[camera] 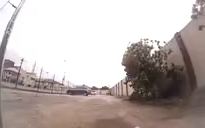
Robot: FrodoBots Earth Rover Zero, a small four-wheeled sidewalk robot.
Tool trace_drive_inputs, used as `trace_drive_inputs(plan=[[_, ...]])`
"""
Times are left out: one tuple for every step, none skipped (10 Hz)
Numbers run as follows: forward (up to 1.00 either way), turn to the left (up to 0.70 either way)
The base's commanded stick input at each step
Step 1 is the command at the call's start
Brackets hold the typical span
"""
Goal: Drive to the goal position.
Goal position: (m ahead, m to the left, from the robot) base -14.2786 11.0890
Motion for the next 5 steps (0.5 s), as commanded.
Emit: trace_drive_inputs(plan=[[0.29,0.14],[0.28,0.14],[0.27,0.13],[0.27,0.13],[0.27,0.13]])
